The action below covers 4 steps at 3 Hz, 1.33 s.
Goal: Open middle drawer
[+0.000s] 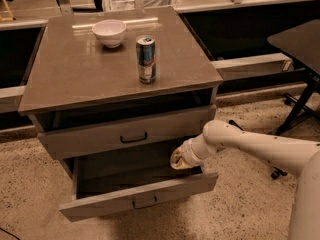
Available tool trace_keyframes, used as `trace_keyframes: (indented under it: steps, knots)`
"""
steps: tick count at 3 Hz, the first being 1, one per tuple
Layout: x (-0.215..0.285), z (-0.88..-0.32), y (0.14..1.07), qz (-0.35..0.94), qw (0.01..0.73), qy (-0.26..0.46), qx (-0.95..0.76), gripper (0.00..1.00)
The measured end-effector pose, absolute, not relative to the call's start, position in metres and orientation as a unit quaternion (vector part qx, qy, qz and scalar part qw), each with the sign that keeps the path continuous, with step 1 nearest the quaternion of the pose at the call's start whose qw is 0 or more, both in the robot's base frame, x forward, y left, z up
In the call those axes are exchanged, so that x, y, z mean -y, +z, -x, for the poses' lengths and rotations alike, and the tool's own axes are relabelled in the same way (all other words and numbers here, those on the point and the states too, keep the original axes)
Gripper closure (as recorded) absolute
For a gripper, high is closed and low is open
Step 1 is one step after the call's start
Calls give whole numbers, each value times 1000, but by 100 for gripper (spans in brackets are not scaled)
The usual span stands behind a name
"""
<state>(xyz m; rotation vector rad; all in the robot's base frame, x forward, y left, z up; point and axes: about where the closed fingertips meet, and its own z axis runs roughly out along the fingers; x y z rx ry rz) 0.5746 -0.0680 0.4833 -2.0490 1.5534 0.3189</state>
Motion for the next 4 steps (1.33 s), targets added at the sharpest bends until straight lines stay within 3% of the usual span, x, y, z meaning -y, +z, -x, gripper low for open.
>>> trace_keyframes:
  steps: [1, 3, 4]
  knots:
    - [75, -578, 454, 758, 241, 124, -593, 99]
    - [85, -552, 417, 770, 158, 151, -600, 100]
    - [86, -548, 415, 771, 150, 155, -599, 99]
